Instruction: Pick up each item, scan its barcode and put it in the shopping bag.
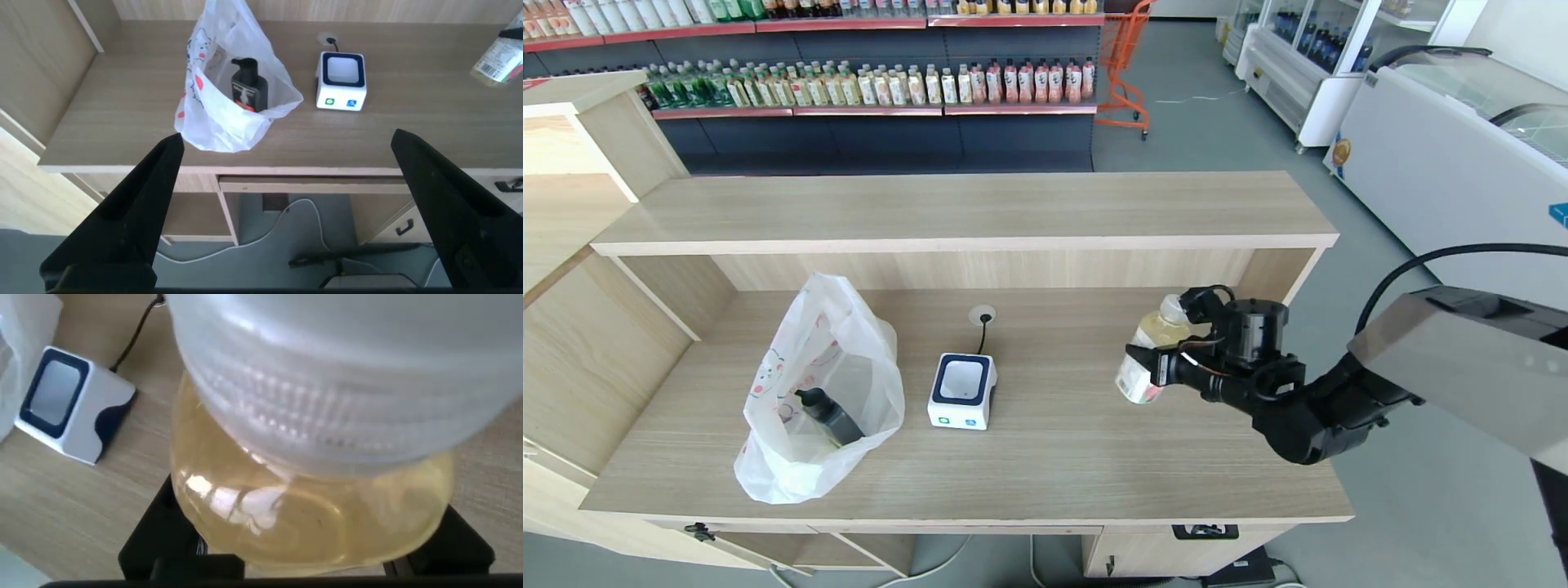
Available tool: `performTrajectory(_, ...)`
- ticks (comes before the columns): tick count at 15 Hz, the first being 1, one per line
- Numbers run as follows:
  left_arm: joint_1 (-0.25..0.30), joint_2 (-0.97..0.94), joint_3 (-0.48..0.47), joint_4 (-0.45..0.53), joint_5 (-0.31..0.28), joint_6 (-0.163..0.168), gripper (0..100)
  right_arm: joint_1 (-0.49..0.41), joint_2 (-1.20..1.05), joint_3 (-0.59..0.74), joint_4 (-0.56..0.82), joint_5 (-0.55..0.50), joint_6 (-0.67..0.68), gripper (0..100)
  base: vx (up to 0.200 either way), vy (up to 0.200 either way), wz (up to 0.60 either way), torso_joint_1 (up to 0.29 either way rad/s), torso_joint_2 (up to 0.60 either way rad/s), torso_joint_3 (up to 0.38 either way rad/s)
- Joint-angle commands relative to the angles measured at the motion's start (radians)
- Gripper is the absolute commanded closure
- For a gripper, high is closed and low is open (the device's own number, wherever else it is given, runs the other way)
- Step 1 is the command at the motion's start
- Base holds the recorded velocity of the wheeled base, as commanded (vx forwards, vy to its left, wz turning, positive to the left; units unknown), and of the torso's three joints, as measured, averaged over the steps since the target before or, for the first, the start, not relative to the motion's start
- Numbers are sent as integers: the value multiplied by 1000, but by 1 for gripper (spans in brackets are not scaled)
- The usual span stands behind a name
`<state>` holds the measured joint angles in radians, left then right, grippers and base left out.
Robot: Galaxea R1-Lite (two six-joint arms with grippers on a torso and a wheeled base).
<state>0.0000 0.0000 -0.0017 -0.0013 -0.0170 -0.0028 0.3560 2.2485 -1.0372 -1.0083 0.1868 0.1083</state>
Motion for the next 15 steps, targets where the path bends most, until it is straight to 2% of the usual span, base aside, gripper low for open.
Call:
performTrajectory(1, 0, 0, 0, 0, 0, 0, 0, -22, -291, 143, 54, 273, 100, 100, 0, 0, 0, 0, 0, 0)
performTrajectory(2, 0, 0, 0, 0, 0, 0, 0, -22, -366, 192, 65, 355, 145, 100, 0, 0, 0, 0, 0, 0)
performTrajectory(3, 0, 0, 0, 0, 0, 0, 0, -20, -395, 215, 68, 379, 166, 100, 0, 0, 0, 0, 0, 0)
performTrajectory(4, 0, 0, 0, 0, 0, 0, 0, 11, -464, 289, 73, 448, 172, 100, 0, 0, 0, 0, 0, 0)
performTrajectory(6, 0, 0, 0, 0, 0, 0, 0, 63, -524, 364, 74, 494, 172, 100, 0, 0, 0, 0, 0, 0)
performTrajectory(10, 0, 0, 0, 0, 0, 0, 0, 132, -549, 382, 74, 500, 172, 100, 0, 0, 0, 0, 0, 0)
performTrajectory(15, 0, 0, 0, 0, 0, 0, 0, 152, -557, 407, 76, 534, 120, 100, 0, 0, 0, 0, 0, 0)
